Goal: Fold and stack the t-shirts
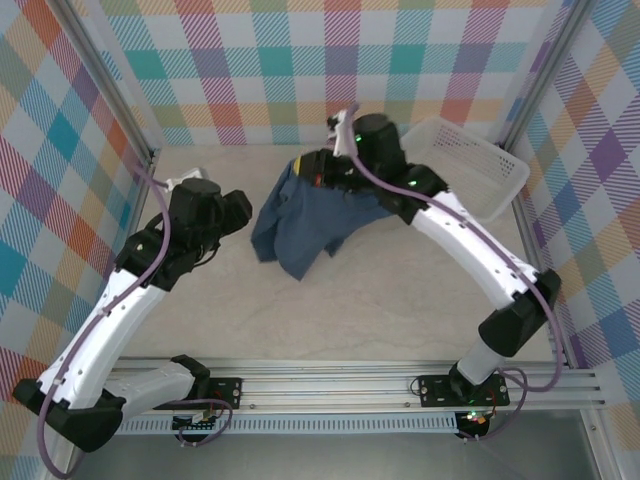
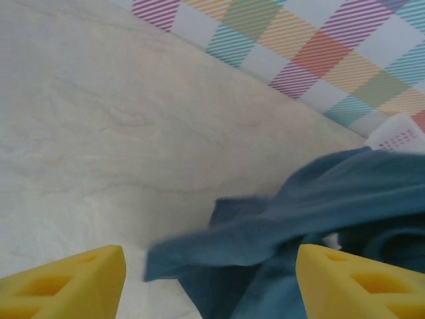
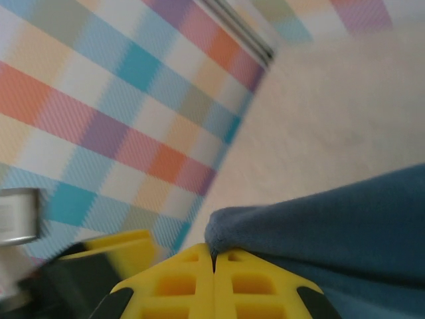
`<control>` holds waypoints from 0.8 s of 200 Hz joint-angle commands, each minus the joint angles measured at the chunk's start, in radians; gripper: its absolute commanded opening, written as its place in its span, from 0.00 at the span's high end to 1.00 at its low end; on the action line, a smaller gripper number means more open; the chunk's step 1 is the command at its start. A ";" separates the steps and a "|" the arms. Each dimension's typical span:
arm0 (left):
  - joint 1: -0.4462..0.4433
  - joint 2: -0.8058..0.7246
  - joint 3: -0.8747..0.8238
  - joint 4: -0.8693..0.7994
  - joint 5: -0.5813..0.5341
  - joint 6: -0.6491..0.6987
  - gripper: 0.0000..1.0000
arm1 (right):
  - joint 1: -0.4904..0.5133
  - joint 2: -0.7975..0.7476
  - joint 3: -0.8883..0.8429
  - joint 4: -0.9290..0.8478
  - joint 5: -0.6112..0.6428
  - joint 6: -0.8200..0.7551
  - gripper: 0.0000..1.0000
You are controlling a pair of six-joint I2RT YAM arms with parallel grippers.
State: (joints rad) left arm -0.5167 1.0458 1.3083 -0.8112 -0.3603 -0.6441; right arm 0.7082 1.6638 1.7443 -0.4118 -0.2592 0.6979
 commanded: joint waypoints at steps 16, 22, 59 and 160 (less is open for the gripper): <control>-0.011 -0.087 -0.125 -0.153 -0.066 -0.120 0.34 | 0.041 0.219 -0.038 -0.142 -0.149 0.083 1.00; -0.011 -0.088 -0.146 -0.170 -0.053 -0.138 0.34 | 0.050 0.247 -0.041 -0.167 -0.178 0.081 1.00; 0.024 -0.019 -0.290 -0.196 0.102 -0.360 0.17 | 0.114 0.230 -0.165 -0.184 -0.248 0.046 1.00; 0.159 0.435 -0.434 0.284 0.417 -0.913 0.09 | 0.235 -0.010 -0.538 -0.130 -0.327 -0.169 1.00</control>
State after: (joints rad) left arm -0.3607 1.3468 0.8425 -0.6468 -0.0841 -1.4094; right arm 0.9474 1.6573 1.2343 -0.5579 -0.5880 0.5629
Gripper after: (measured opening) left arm 0.926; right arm 0.044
